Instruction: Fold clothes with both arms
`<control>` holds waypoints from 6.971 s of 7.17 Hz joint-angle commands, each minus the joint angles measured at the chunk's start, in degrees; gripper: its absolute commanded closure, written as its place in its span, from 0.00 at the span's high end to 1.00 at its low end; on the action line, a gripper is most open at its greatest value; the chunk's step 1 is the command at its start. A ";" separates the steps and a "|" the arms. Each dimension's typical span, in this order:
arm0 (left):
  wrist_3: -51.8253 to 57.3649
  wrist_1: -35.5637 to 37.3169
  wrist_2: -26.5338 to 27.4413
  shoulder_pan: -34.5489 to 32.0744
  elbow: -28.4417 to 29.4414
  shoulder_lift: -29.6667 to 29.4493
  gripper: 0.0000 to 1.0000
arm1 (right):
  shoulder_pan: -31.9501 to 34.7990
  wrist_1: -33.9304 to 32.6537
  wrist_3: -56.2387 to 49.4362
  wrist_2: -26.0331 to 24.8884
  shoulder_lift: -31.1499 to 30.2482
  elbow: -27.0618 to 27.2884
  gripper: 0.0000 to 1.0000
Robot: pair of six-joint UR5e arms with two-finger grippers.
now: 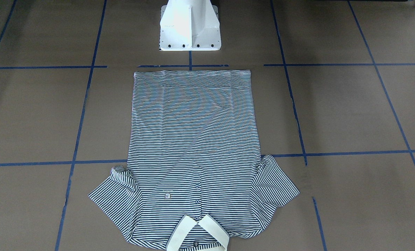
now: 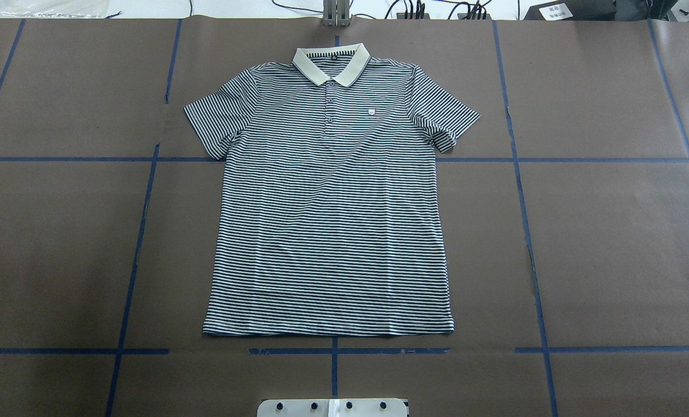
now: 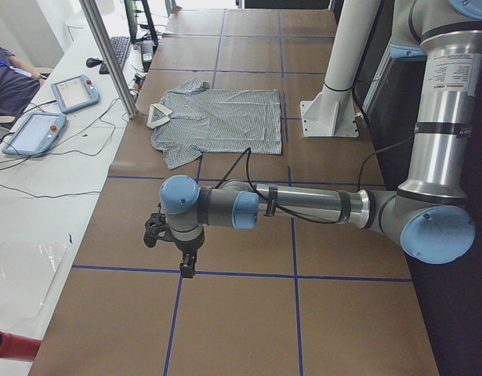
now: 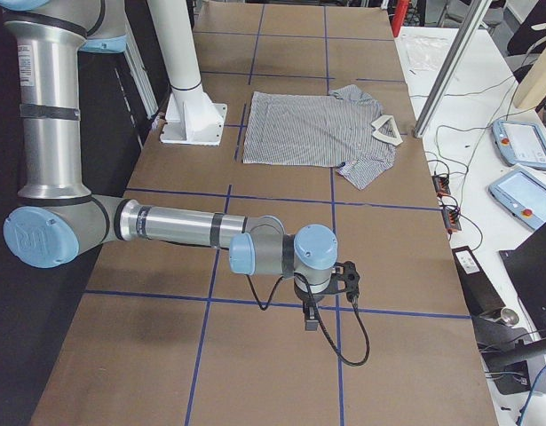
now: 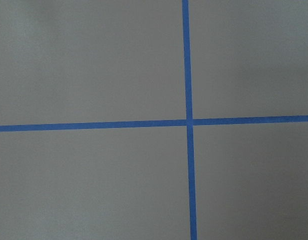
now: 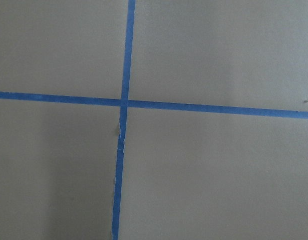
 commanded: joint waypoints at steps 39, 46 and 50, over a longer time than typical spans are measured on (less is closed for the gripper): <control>-21.97 -18.11 -0.50 11.78 -3.70 -14.68 1.00 | -52.19 25.58 52.12 -37.51 59.01 -35.77 0.09; -23.71 -18.10 -0.58 11.78 -4.58 -15.03 1.00 | -49.68 22.77 57.93 -28.45 63.23 -35.61 1.00; -26.63 -17.84 -0.58 11.78 -6.25 -16.43 1.00 | -43.05 21.89 49.40 -14.86 55.96 -34.02 1.00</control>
